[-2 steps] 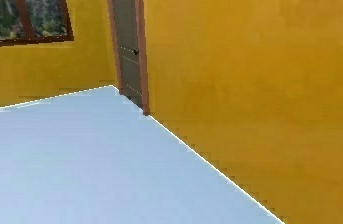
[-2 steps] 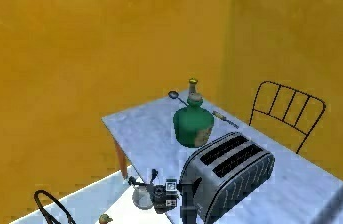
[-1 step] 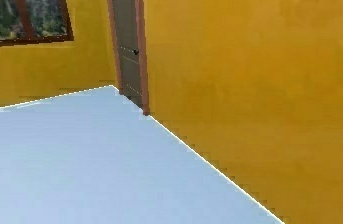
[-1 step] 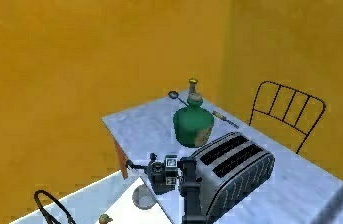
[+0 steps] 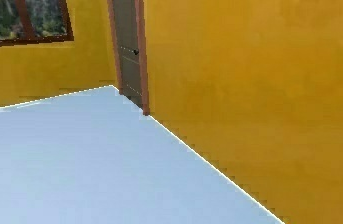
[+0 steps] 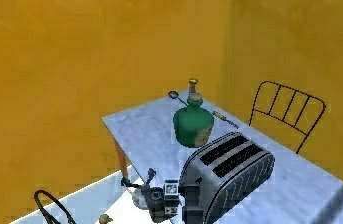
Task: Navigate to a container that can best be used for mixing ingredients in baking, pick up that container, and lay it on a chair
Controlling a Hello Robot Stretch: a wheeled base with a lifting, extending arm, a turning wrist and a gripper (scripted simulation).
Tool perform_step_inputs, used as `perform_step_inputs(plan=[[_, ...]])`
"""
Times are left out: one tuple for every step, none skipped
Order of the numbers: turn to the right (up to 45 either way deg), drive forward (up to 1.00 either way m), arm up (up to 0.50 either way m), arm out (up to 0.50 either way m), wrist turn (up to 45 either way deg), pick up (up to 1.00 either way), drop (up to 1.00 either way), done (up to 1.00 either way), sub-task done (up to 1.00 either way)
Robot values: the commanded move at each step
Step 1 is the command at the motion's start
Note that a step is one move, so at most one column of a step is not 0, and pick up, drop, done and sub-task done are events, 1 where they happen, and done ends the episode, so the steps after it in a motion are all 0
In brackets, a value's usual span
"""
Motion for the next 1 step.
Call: perform_step_inputs(plan=[[0.0,0.00,0.00,0.00,0.0,0.00,0.00,1.00,0.00]])
